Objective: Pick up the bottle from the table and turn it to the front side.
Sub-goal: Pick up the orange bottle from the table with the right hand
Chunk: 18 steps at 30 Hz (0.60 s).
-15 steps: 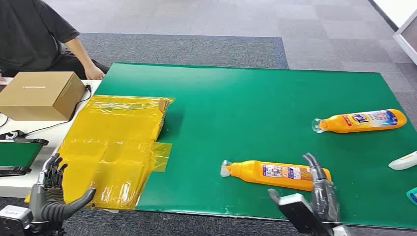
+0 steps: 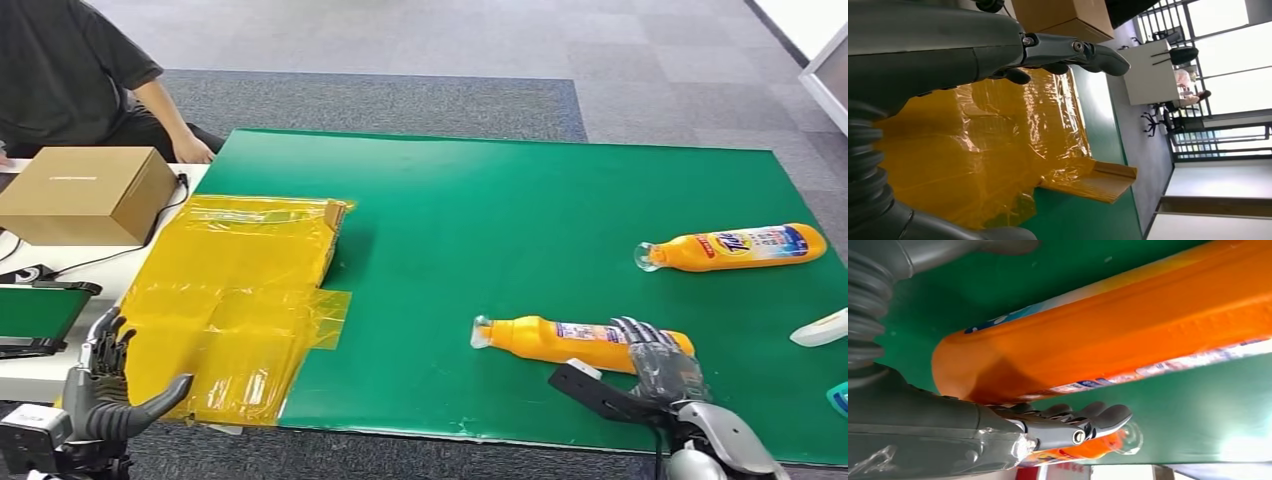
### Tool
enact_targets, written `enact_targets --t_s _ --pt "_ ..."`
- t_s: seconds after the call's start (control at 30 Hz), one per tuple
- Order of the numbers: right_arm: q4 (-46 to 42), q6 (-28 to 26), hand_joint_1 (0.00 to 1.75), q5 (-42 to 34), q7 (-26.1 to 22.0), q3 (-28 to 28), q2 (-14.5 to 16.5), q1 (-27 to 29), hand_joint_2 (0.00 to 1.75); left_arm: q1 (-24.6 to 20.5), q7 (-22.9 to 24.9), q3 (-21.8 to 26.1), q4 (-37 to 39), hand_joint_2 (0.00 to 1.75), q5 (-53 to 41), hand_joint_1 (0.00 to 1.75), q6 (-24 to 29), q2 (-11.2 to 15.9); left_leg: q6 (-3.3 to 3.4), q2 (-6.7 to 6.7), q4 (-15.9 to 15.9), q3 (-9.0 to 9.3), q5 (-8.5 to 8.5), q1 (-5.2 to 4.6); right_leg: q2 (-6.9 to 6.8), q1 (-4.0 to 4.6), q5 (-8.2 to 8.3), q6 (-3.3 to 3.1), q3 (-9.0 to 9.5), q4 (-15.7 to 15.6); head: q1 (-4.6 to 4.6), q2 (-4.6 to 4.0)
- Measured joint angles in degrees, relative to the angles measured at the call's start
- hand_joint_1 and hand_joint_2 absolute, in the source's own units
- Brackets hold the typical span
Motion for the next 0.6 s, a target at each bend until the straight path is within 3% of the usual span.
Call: enact_targets --t_s 0.13,0.37,0.4,0.5,0.53,0.6 --pt "6.6 3.3 0.00 3.2 1.6 0.8 -2.1 -4.7 1.75 -0.6 0.0 0.0 0.7 1.75 -0.3 0.00 0.5 0.2 0.10 0.00 0.0 0.46 -0.12 0.02 -0.01 0.01 -0.09 0.00 0.49 -0.1 0.03 -0.01" --pt "11.5 4.3 0.00 3.7 -0.6 2.2 -3.6 -8.2 1.75 -1.0 0.0 0.1 1.7 1.75 0.1 0.00 1.2 0.7 0.03 0.15 0.0 1.13 -0.33 0.15 0.22 0.15 -0.12 -0.12 1.20 -0.5 0.03 -0.01" --pt "11.8 4.6 0.25 3.8 -0.7 2.5 -3.7 -8.6 1.75 -1.0 0.0 0.0 1.8 1.75 0.2 0.00 1.3 0.8 0.04 0.17 0.0 1.17 -0.33 0.15 0.24 0.15 -0.16 -0.18 1.23 -0.5 0.02 0.00" --pt "12.7 5.2 1.56 4.2 -1.1 3.3 -3.9 -9.5 1.75 -1.2 0.0 -0.2 2.0 1.75 0.5 0.00 1.6 1.1 0.05 0.22 0.0 1.24 -0.33 0.16 0.29 0.16 -0.21 -0.27 1.31 -0.5 0.01 0.00" --pt "12.9 5.0 1.75 4.4 -1.3 3.6 -3.9 -9.7 1.75 -1.2 0.0 -0.2 2.0 1.75 0.6 0.00 1.7 1.2 0.05 0.24 0.0 1.24 -0.33 0.16 0.31 0.16 -0.20 -0.26 1.32 -0.5 0.02 0.00" --pt "13.3 3.8 1.75 4.8 -1.8 4.3 -4.1 -9.9 1.75 -1.3 0.0 -0.3 2.1 1.75 1.0 0.00 1.9 1.3 0.08 0.26 0.0 1.22 -0.29 0.15 0.32 0.16 -0.16 -0.22 1.32 -0.5 0.02 0.00"
